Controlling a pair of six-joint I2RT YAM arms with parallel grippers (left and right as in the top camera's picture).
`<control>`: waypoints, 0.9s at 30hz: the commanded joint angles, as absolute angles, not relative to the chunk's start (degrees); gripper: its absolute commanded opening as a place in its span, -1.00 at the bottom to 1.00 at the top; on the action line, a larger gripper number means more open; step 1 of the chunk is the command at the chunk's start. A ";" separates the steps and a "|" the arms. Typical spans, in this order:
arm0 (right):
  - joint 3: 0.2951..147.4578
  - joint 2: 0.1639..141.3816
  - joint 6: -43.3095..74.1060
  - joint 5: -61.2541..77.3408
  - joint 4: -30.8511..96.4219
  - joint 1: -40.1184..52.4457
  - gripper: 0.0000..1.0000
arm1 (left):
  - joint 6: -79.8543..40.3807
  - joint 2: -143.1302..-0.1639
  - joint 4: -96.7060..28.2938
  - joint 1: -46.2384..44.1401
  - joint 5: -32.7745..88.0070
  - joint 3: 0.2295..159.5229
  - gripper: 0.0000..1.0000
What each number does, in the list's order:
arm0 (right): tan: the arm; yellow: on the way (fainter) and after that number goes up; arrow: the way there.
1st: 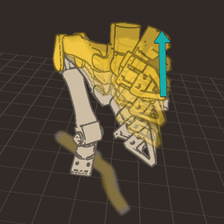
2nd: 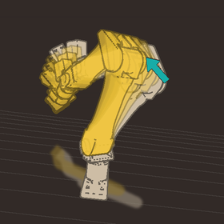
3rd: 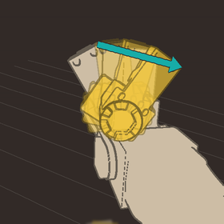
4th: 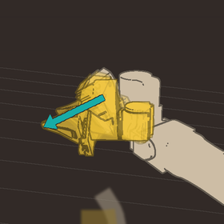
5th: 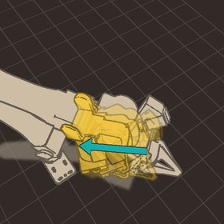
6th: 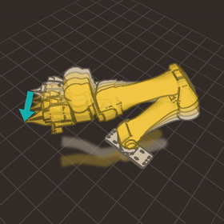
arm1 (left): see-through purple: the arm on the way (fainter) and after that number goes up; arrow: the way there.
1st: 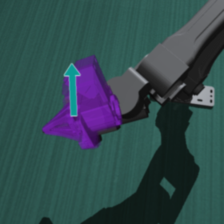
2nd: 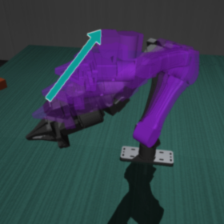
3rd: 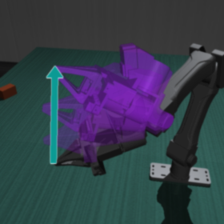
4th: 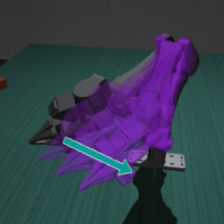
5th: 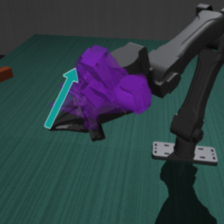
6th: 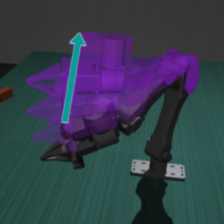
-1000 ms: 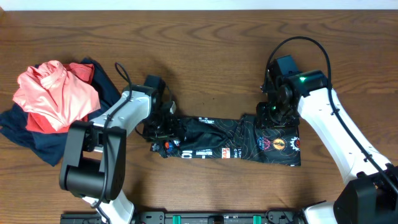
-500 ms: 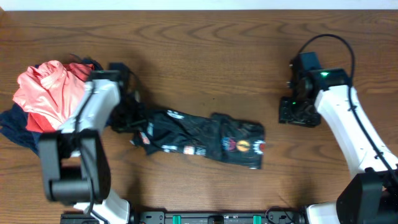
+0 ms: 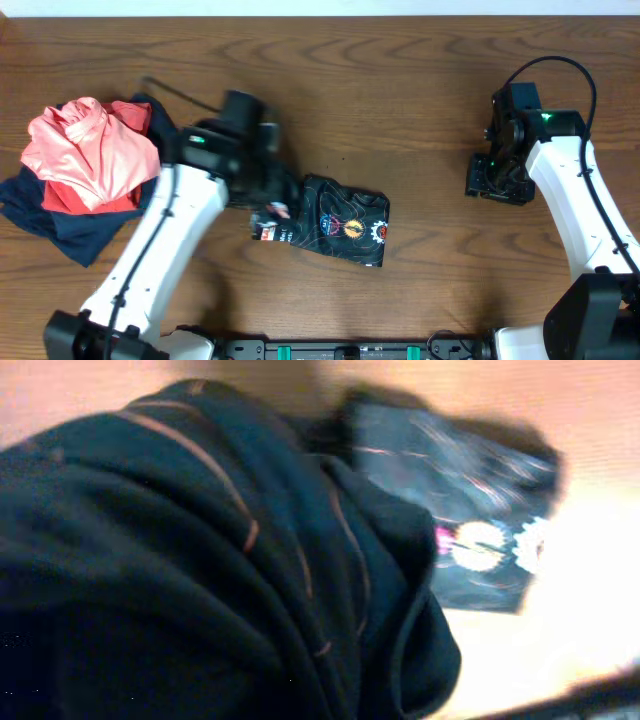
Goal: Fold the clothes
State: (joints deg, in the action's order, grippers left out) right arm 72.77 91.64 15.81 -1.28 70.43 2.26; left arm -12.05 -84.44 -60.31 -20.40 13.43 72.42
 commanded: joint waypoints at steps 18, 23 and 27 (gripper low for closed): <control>72.55 91.39 14.48 -1.23 71.61 1.78 0.20 | -17.39 -100.40 -43.38 -46.96 14.55 73.47 0.08; 72.55 91.39 12.93 0.27 71.55 1.91 0.28 | -12.49 -94.67 -46.26 -43.94 13.80 75.44 0.18; 72.55 91.39 11.90 1.76 71.55 1.93 0.29 | -12.53 -87.22 -47.09 -36.95 10.37 75.57 0.36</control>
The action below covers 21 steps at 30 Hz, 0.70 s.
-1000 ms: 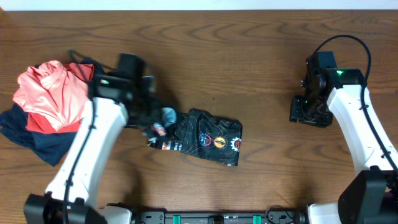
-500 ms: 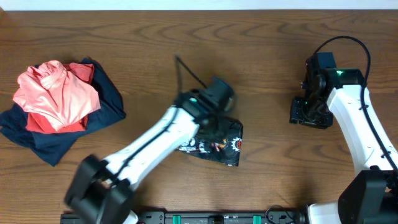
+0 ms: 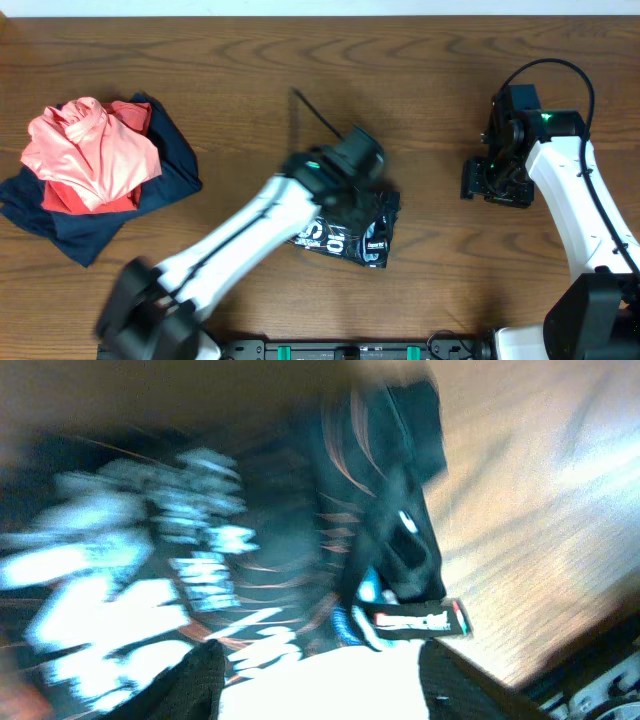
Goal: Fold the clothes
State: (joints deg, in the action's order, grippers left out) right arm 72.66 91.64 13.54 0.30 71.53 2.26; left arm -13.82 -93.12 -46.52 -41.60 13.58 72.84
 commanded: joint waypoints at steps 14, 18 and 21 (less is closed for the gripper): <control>72.31 91.39 11.90 1.78 71.61 1.93 0.31 | -6.28 -94.74 -49.32 -14.39 24.12 71.16 0.85; 72.29 91.39 11.90 1.76 71.81 1.93 0.31 | -2.85 -101.91 -49.23 -13.43 32.60 71.02 0.86; 72.29 91.39 11.90 1.76 71.81 1.93 0.31 | -0.80 -106.65 -49.28 -13.74 36.51 71.02 0.87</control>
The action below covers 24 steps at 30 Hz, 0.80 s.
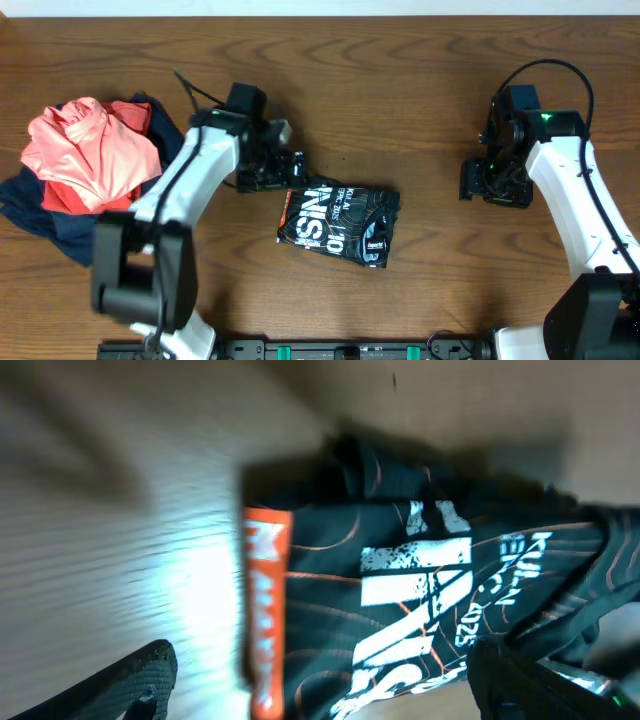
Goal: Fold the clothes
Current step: 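Grasp the folded jersey bundle with the left gripper and lift it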
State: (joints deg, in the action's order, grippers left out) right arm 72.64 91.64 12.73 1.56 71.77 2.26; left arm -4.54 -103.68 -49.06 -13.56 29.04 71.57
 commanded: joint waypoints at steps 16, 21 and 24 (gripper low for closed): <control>72.29 91.39 11.46 1.69 72.55 1.93 0.31 | 2.35 -117.43 -44.62 -20.60 40.27 70.59 -0.19; 72.29 91.39 11.49 1.69 72.51 1.93 0.31 | 2.37 -117.19 -44.45 -19.90 39.33 70.67 -0.88; 72.29 91.39 11.49 1.69 72.53 1.91 0.31 | 2.33 -116.57 -44.69 -18.68 37.85 71.37 -0.88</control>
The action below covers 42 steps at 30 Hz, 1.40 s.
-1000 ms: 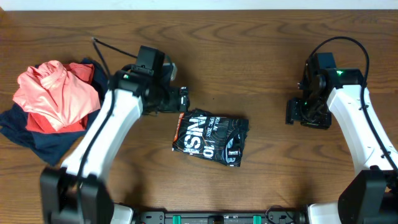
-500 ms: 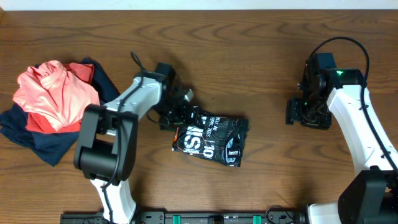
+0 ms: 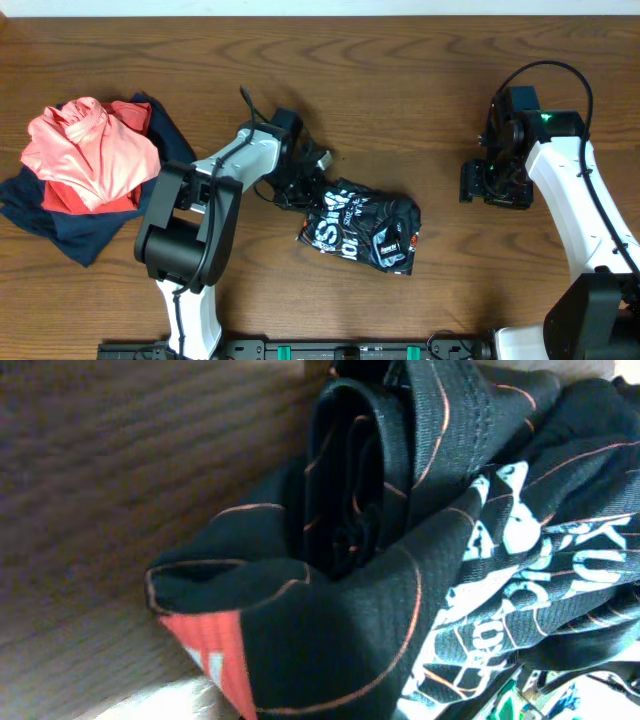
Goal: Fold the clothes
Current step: 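Grasp the folded jersey bundle with the left gripper and lift it, then place the folded jersey on top of the clothes pile with the left gripper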
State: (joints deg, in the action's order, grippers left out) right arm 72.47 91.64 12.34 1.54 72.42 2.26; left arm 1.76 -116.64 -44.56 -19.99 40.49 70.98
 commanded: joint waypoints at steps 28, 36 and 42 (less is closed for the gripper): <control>72.29 91.39 11.51 1.52 71.55 1.89 0.31 | 0.23 -83.77 -30.63 14.98 -0.05 73.12 -0.88; 72.29 91.39 11.49 1.52 71.18 1.89 0.34 | -10.94 -83.92 -27.57 30.52 2.81 73.10 -0.88; 72.29 91.39 11.49 1.52 70.70 1.89 0.40 | -14.02 -84.01 -29.54 38.00 7.49 73.10 -0.87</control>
State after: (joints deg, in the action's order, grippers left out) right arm 72.47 91.64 12.34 1.52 70.85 2.26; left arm -10.20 -84.73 -29.19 35.40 5.87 71.55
